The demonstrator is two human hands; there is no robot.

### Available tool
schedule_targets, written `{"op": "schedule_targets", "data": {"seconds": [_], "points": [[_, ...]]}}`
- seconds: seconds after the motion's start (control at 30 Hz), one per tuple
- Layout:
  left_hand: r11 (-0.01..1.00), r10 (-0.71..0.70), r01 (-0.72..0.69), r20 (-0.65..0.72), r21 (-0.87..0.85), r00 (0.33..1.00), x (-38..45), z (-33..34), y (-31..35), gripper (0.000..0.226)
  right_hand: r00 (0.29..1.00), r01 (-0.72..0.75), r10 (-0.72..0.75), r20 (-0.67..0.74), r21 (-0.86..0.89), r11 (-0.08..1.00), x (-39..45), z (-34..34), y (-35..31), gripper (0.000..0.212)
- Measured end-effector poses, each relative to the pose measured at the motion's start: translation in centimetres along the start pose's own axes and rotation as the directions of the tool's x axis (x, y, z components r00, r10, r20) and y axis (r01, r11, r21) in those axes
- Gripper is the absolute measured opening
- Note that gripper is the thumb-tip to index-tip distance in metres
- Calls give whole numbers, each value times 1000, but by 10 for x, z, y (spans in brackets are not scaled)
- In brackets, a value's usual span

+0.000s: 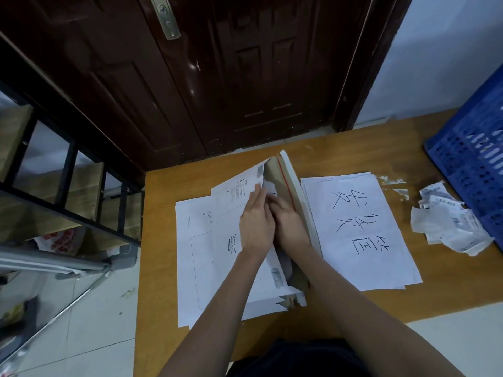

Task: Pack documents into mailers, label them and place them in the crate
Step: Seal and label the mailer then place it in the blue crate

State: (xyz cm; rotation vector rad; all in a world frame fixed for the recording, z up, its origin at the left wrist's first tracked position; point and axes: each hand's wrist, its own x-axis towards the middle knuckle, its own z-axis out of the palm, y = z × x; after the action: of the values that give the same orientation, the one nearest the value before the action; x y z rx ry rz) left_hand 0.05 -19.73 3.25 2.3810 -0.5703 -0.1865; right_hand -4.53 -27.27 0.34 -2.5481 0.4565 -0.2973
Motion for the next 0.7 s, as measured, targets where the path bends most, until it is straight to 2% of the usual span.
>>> {"op": "schedule_targets", "data": {"seconds": [0.07, 0.1, 0.13, 0.17, 0.23, 0.3, 0.37, 0.47, 0.57, 0.63, 0.7], "points": [[1000, 11, -11, -9, 12, 1000, 2, 0, -2, 44, 969, -92, 90, -229, 0, 996, 6, -8, 8, 33], [1000, 17, -17, -18, 16, 1000, 3, 0, -1, 44, 946, -163, 150, -287, -20, 986, 8, -16, 8, 36], [1000, 19, -18, -25, 18, 1000, 3, 0, -1, 45, 931, -251, 237, -278, -18, 968, 11, -24, 7, 42], [1000, 17, -17, -31, 19, 999, 4, 0, 1, 47, 907, -362, 344, -243, -30, 932, 12, -30, 4, 49], [1000, 6, -5, -44, 19, 999, 4, 0, 2, 51, 814, -577, 578, -54, 23, 816, 17, -40, 4, 56], [1000, 5, -4, -58, 13, 998, 5, -1, 4, 51, 737, -672, 664, 128, 30, 740, 21, -51, 8, 45], [999, 35, -35, -47, -4, 998, 6, -1, 4, 45, 776, -618, 616, 137, -29, 785, 24, -55, 8, 40], [991, 66, -65, 4, -120, 998, 10, -4, 3, 32, 873, -472, 484, 57, -147, 869, 29, -59, 5, 40], [981, -15, 14, -7, -195, 1000, 15, -14, -4, 29, 911, -391, 411, 19, -274, 879, 41, -62, 7, 28], [984, -76, 62, -75, -165, 994, 19, -20, -13, 37, 928, -349, 372, 22, -299, 888, 47, -65, 10, 37], [985, -158, 147, -129, -90, 979, 23, -26, -22, 57, 946, -302, 324, 25, -303, 904, 51, -66, 12, 47]]}}
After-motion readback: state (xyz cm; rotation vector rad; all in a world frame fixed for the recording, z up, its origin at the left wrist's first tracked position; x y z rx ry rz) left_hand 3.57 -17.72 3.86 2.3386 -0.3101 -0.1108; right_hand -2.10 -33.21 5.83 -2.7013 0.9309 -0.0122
